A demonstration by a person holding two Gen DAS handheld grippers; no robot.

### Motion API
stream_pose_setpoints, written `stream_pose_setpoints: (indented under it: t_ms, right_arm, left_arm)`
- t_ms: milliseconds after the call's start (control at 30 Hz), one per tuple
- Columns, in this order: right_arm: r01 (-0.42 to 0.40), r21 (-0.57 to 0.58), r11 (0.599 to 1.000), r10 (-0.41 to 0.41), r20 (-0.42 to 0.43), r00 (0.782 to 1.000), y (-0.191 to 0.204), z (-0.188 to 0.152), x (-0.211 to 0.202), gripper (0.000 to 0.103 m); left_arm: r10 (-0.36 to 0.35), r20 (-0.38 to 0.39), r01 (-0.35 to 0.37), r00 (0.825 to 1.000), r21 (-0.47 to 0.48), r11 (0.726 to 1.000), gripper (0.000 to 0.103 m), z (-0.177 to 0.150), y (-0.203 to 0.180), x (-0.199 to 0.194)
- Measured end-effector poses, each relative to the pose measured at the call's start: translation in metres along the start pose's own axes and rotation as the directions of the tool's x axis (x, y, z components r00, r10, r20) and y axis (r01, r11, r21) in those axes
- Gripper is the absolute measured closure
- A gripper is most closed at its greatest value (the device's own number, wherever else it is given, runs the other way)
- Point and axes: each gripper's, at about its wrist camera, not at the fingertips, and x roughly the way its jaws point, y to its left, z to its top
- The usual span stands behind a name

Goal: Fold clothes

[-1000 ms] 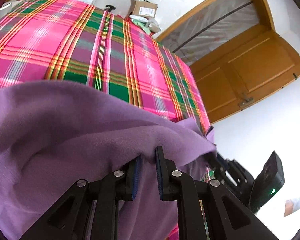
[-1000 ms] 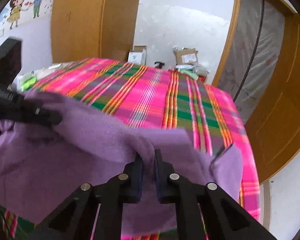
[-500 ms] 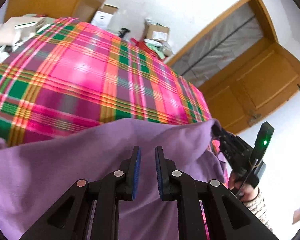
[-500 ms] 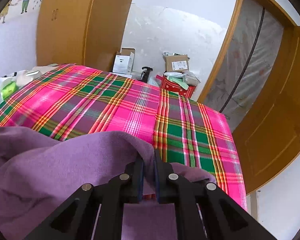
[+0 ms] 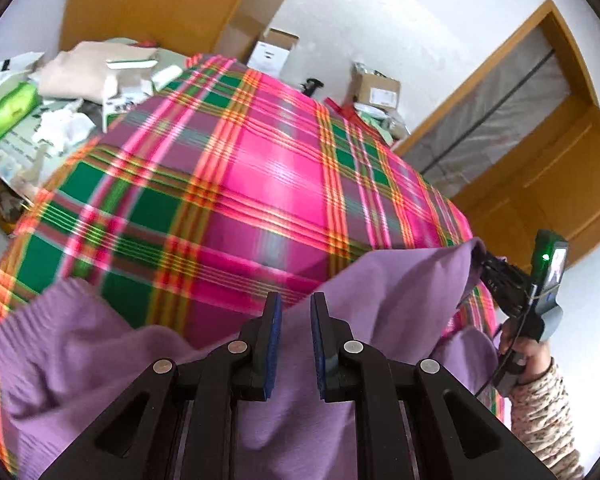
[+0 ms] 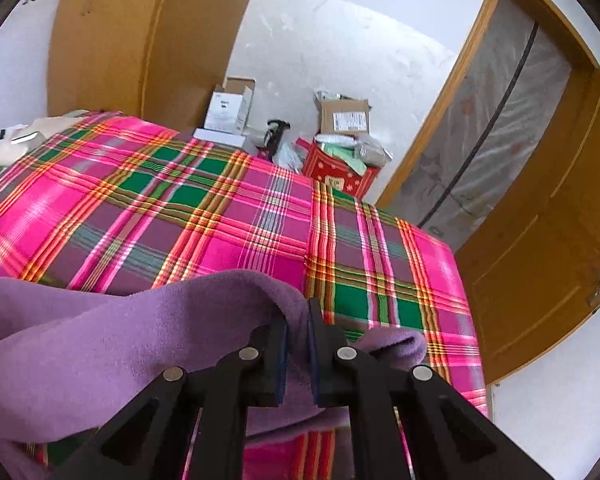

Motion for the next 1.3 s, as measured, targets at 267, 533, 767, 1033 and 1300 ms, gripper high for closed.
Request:
stream_pose_setpoints:
  t_ms: [267,533,767,1033,1300]
  right_arm:
    - [0.027,-0.022,0.999,-0.028,-0.079,0.996,0.011,-0.007,0.019,0.094]
    - [0.024,0.032,0.999,-0.02,-0.097,0.995,0.001,-0.015,-0.015,0.084]
    - [-0.138,-0.007,0.99,0.138,0.017,0.99,0.033,-0.011,-0.085,0.073]
    - [-0.507,-0.303,0.807,0.542,0.039,0.84,0.158,-0.005,-0.15,0.059]
    - [-0.606,-0.569,0.555,0.71,-0.055,0.702,0.281,-0.019,-0.197,0.052]
  left_arm:
    - [0.08,0.034,-0.078,0.996,-0.058,0.995,0.088,0.002,0.047,-0.03]
    - [0.124,0.09,-0.11,0.988,-0.148,0.983,0.088,-0.01,0.1,-0.077]
    - [0.153,0.081,-0.13,0.985,-0.233,0.964,0.088,-0.039,0.14,-0.105]
    - [0.192,0.031,-0.181,0.981,-0.215,0.96,0.08,-0.084,0.164,-0.118]
    - [0.156,0.0,-0.153,0.988,-0.159,0.975,0.073,-0.11,0.17,-0.124]
